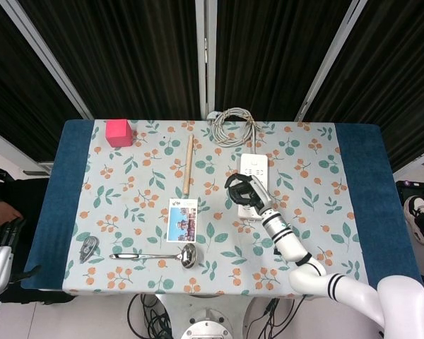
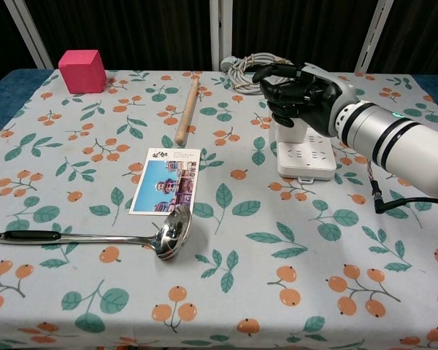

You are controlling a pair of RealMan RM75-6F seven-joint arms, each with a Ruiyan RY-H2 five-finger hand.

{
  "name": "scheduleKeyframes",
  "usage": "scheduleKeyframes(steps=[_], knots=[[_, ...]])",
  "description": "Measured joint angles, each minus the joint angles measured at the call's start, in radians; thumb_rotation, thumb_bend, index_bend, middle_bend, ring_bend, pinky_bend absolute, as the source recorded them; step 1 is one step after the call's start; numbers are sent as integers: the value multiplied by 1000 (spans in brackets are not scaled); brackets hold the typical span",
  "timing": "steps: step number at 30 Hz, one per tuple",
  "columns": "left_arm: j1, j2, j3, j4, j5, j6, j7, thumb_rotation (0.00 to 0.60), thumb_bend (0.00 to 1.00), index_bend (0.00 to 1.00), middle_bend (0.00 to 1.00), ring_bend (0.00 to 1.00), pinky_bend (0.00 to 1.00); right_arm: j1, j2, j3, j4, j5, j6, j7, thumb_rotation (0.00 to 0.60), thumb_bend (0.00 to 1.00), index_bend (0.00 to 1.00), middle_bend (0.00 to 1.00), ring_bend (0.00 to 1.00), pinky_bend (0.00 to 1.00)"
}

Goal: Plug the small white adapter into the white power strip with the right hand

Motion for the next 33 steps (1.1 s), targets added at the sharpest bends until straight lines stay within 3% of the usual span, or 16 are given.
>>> scheduleKeyframes(steps=[9, 15, 19, 23, 29, 31, 33], knots=[[1, 0, 0, 4, -1, 1, -5, 600, 0, 40, 0, 0, 0, -3, 16, 2, -26, -22, 40, 9, 600, 851, 976, 908, 815, 856], [-1, 2, -1, 2, 2, 4, -4, 600, 0, 40, 0, 0, 0, -27, 87, -1, -110, -64, 123, -17, 600, 847, 951, 905, 800, 850], [-1, 1, -2, 1, 3, 8, -1, 600, 0, 40, 0, 0, 0, -58, 151, -18, -154, -96, 187, -115, 600, 766, 882, 839, 727, 801], [0, -2, -4, 2, 4, 13, 4, 600, 0, 40, 0, 0, 0, -103, 206, -44, -186, -116, 254, -298, 600, 619, 702, 704, 575, 579], [-6, -2, -7, -9, 17, 23, 22, 600, 0, 40, 0, 0, 0, -207, 322, -96, -266, -119, 367, -716, 600, 363, 298, 364, 187, 100], [-7, -1, -8, -14, 19, 27, 30, 600, 0, 40, 0, 0, 0, -252, 374, -118, -309, -109, 404, -876, 600, 336, 141, 215, 64, 15], [-8, 0, -9, -21, 20, 30, 41, 600, 0, 40, 0, 0, 0, -295, 424, -141, -354, -95, 435, -1009, 600, 328, 30, 85, 4, 0]])
